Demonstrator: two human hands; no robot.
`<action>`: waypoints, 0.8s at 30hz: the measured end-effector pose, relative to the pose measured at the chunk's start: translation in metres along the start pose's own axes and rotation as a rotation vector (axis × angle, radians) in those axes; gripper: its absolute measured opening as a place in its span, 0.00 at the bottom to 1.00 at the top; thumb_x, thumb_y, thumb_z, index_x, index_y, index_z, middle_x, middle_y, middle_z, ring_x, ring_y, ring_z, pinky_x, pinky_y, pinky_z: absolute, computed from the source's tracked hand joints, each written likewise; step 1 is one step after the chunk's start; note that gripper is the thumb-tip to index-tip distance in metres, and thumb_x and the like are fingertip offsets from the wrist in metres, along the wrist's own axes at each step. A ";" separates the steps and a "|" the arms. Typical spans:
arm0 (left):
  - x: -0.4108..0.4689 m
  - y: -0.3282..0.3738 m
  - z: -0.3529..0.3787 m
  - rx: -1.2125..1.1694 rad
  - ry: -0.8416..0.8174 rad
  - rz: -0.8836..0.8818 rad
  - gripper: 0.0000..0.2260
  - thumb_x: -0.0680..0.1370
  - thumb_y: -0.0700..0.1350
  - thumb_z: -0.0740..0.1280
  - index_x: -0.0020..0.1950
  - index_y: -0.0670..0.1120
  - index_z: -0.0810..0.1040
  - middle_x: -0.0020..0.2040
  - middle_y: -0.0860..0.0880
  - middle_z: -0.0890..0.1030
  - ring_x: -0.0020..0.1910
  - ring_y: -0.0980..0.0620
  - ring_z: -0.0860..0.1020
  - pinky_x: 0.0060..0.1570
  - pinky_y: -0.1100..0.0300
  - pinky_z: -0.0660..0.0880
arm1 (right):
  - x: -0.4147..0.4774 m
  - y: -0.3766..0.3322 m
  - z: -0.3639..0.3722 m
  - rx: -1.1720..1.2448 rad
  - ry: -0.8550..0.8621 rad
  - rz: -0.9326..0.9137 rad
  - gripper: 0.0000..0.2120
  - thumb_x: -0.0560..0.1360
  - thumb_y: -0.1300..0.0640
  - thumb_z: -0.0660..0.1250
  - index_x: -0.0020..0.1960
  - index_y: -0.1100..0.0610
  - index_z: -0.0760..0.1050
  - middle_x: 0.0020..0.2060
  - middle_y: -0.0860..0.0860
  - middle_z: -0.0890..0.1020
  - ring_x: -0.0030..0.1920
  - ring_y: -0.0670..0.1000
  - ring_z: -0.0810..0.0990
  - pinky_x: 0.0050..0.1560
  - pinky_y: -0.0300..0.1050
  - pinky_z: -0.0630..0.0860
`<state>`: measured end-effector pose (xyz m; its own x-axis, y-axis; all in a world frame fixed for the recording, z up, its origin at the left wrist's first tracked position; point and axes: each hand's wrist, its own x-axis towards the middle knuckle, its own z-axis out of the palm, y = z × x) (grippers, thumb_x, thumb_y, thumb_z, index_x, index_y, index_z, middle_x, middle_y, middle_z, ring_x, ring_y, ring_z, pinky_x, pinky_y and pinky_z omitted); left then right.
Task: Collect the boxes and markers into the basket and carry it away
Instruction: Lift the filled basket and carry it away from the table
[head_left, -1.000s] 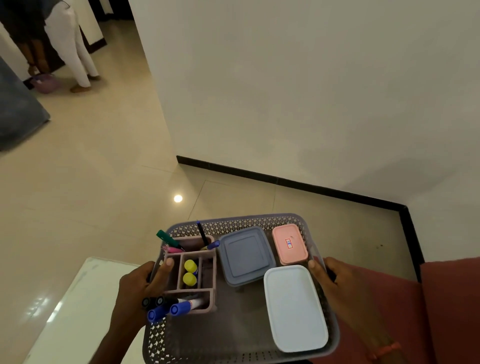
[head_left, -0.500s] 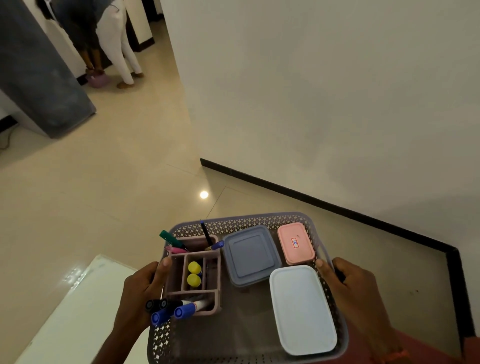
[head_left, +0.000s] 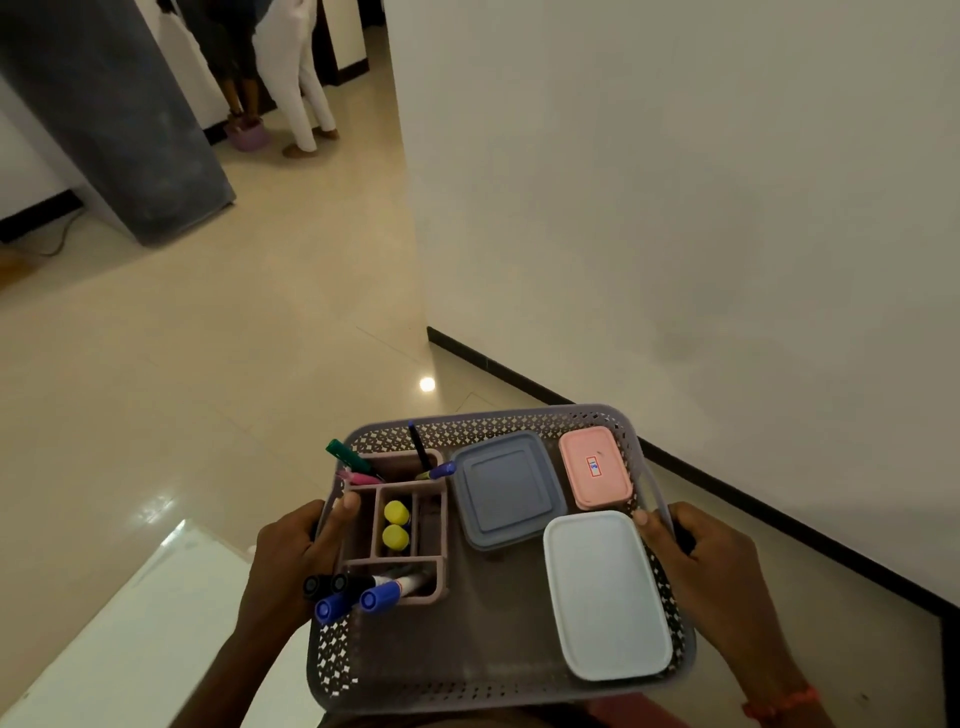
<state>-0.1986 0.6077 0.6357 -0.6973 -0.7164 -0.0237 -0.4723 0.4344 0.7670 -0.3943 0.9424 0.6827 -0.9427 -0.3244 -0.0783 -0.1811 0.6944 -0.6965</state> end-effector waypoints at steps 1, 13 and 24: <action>0.006 0.000 0.002 0.001 -0.002 -0.006 0.32 0.72 0.71 0.56 0.30 0.43 0.73 0.22 0.49 0.70 0.24 0.53 0.69 0.29 0.58 0.67 | 0.011 -0.003 0.001 0.006 -0.012 -0.002 0.15 0.76 0.46 0.68 0.33 0.50 0.75 0.28 0.42 0.79 0.30 0.42 0.77 0.29 0.37 0.67; 0.070 0.029 0.029 0.014 0.101 -0.145 0.21 0.77 0.60 0.61 0.31 0.47 0.74 0.25 0.57 0.77 0.26 0.60 0.74 0.28 0.64 0.67 | 0.143 -0.020 0.000 0.000 -0.206 -0.082 0.16 0.75 0.43 0.67 0.34 0.52 0.76 0.27 0.42 0.81 0.28 0.41 0.78 0.24 0.30 0.69; 0.114 0.070 0.069 0.091 0.304 -0.223 0.22 0.79 0.57 0.67 0.29 0.48 0.70 0.21 0.52 0.69 0.22 0.56 0.70 0.28 0.65 0.65 | 0.288 -0.028 -0.013 -0.069 -0.434 -0.262 0.11 0.78 0.48 0.66 0.38 0.49 0.79 0.31 0.39 0.82 0.36 0.40 0.79 0.30 0.31 0.69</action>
<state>-0.3481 0.5944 0.6422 -0.3864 -0.9222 0.0184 -0.6500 0.2863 0.7040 -0.6642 0.8377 0.6887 -0.6623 -0.7202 -0.2068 -0.4275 0.5899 -0.6851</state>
